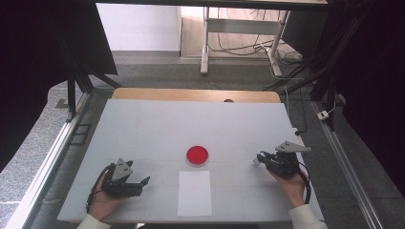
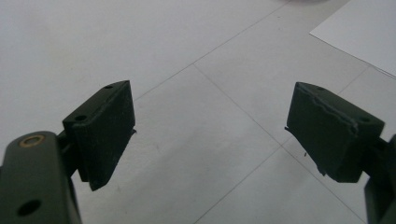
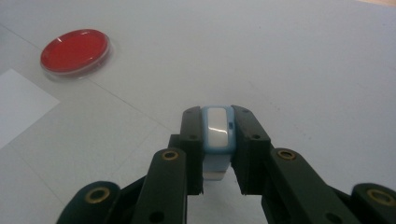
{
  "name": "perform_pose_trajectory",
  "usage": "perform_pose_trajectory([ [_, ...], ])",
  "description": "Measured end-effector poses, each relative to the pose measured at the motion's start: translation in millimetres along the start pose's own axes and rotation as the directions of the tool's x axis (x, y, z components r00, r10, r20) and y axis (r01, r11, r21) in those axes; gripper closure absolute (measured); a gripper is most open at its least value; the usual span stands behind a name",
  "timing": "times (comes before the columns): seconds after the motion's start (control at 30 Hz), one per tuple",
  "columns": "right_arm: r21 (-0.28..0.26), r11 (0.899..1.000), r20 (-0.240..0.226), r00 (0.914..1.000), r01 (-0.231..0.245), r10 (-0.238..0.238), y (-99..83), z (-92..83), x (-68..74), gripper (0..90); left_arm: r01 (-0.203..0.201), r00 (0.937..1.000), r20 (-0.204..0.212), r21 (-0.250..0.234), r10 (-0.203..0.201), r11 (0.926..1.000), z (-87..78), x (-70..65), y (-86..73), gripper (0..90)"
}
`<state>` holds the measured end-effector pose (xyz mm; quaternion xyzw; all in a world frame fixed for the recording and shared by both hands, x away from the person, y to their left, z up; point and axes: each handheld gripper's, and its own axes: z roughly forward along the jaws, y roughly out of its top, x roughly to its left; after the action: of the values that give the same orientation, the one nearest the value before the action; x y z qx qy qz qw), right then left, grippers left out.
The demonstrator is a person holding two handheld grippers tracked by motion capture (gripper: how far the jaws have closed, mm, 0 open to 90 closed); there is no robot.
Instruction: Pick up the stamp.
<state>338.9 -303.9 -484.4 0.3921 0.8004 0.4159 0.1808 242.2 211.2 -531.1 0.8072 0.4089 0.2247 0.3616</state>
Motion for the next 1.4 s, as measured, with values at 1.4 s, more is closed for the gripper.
perform_pose_trajectory([
  [1.4,-0.124,0.992,-0.117,0.9931,-0.027,0.012,10.6,-2.0,25.7,74.8,-0.009,1.0,0.004,0.014,0.009,0.9999,3.0,-1.0,-1.0,15.8],
])
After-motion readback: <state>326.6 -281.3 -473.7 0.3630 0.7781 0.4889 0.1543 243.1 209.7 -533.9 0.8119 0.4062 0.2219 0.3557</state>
